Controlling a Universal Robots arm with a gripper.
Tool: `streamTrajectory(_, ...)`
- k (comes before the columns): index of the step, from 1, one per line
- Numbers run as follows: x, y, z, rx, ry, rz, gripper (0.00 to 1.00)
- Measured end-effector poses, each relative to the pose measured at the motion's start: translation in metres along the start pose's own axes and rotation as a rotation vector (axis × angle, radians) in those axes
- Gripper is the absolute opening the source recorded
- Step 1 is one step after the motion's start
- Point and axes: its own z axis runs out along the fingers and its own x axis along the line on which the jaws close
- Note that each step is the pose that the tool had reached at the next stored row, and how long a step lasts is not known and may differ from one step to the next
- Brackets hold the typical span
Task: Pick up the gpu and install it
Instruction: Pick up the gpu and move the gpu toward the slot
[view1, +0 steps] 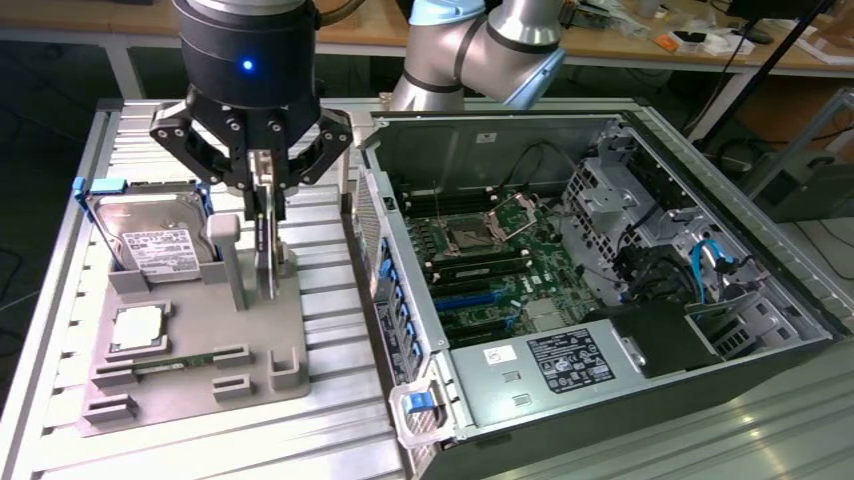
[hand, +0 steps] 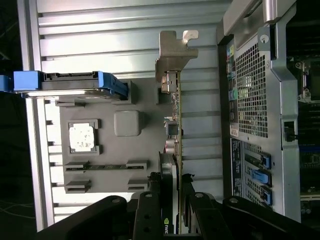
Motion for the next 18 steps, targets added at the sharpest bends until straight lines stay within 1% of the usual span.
streamTrajectory(7,0.0,0.0001,-0.006,0.0,0.0,0.0,0.27)
streamTrajectory(18,0.0,0.0003,-0.012,0.0,0.0,0.0,0.27)
